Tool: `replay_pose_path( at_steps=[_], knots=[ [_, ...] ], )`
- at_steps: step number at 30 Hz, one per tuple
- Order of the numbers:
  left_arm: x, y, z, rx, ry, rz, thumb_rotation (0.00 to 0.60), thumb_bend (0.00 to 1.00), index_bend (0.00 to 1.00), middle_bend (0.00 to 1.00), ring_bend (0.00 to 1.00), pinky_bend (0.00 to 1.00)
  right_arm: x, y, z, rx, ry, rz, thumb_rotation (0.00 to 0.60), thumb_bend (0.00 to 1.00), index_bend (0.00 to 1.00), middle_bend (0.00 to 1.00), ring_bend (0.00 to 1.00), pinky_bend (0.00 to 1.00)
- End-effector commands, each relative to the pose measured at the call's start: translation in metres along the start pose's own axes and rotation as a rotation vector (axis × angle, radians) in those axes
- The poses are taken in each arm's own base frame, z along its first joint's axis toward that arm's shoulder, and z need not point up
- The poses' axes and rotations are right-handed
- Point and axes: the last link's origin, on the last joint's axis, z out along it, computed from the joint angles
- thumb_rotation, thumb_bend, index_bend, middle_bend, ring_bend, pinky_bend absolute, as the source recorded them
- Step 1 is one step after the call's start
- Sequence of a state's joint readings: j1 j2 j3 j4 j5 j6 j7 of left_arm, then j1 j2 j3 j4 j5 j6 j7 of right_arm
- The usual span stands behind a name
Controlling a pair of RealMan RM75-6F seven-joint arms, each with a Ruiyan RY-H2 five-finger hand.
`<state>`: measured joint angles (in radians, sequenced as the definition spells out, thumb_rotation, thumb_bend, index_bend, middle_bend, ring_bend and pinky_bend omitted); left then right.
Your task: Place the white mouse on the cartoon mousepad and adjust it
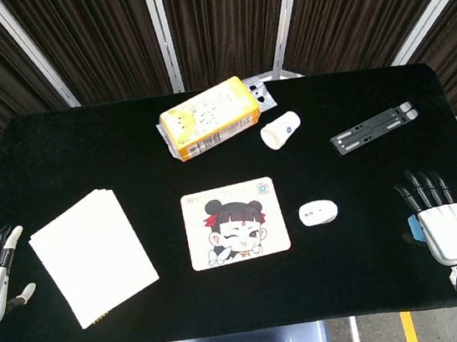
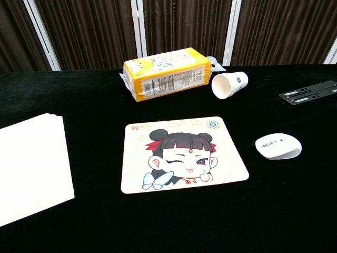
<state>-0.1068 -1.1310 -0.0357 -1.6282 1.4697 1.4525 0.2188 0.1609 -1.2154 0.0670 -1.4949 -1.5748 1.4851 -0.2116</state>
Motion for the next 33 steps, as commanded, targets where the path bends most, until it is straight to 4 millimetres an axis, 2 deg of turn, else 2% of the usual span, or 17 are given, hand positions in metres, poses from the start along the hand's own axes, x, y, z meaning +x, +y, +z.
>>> replay_pose_path(
  at_steps=[1, 25, 33],
  knots=[
    [0.0002, 0.0005, -0.0002, -0.002, -0.001, 0.001, 0.6, 0.2, 0.0, 0.0, 0.0, 0.0, 0.0, 0.0002, -0.0004, 0.0, -0.001, -0.002, 0.6, 0.12, 0.12, 0.0, 0.0, 0.0],
    [0.0003, -0.0001, -0.0017, 0.002, -0.01, -0.007, 0.6, 0.2, 0.0, 0.0, 0.0, 0.0, 0.0, -0.0007, -0.0014, -0.022, -0.017, 0.023, 0.6, 0.12, 0.12, 0.0, 0.0, 0.0],
    [0.0007, -0.0005, -0.0021, 0.005, -0.012, -0.013, 0.6, 0.2, 0.0, 0.0, 0.0, 0.0, -0.004, -0.009, 0.0084, -0.012, -0.054, 0.034, 0.6, 0.12, 0.13, 0.0, 0.0, 0.0]
  ],
)
